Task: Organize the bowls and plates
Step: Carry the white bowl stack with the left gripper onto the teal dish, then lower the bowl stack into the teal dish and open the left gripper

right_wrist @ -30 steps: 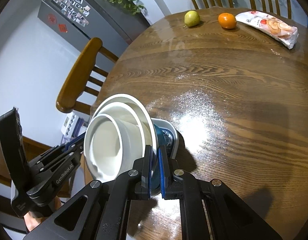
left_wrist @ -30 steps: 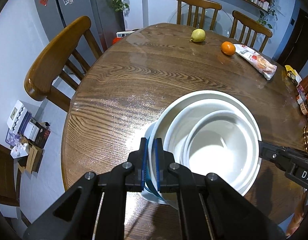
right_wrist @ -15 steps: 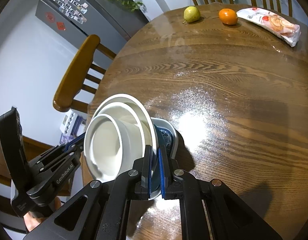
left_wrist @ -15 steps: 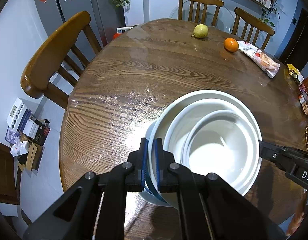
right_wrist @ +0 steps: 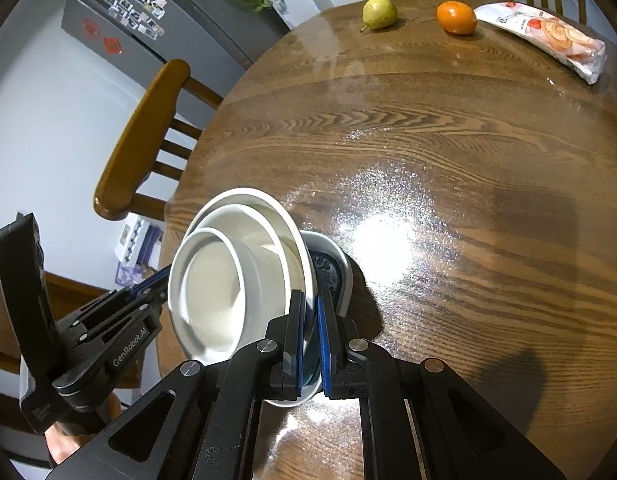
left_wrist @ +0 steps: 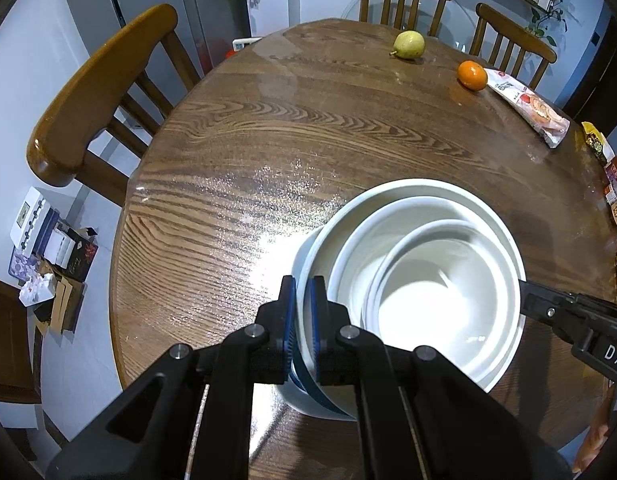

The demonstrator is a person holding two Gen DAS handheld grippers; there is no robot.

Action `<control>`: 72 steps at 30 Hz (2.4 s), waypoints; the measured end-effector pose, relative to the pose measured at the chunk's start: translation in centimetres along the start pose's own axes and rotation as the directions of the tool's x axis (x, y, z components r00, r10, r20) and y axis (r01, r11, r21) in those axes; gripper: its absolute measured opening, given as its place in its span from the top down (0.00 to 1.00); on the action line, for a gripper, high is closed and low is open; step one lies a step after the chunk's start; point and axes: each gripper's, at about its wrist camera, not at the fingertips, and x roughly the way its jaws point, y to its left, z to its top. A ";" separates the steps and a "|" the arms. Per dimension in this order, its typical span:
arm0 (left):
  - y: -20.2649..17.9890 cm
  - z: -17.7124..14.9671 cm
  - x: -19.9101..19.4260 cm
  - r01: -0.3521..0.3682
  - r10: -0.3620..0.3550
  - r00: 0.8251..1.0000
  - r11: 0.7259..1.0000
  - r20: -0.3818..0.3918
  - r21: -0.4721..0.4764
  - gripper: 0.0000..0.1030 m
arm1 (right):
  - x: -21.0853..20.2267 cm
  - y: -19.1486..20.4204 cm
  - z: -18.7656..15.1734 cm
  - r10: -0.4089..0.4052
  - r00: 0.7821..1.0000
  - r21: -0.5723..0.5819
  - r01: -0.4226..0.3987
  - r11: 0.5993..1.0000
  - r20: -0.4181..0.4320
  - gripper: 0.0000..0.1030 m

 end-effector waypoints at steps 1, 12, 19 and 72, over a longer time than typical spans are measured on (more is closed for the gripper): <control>0.0 0.0 0.3 0.001 -0.001 1.000 1.000 -0.008 0.000 0.98 | 0.1 -0.1 0.0 -0.003 1.000 0.002 0.003 1.000 -0.003 0.90; 0.0 0.7 0.8 -0.022 0.023 1.000 1.000 -0.011 0.016 0.98 | 1.6 -0.5 0.7 -0.010 1.000 0.026 0.011 1.000 -0.029 0.90; -0.6 1.6 1.3 -0.035 0.035 0.999 0.999 0.006 0.030 0.98 | 1.8 -0.6 1.5 -0.041 0.999 0.019 0.041 0.999 0.003 0.90; -1.6 3.6 2.3 -0.044 0.043 0.999 0.999 0.032 0.019 0.75 | 1.3 -0.8 4.1 -0.194 0.979 -0.033 0.197 0.980 0.063 0.90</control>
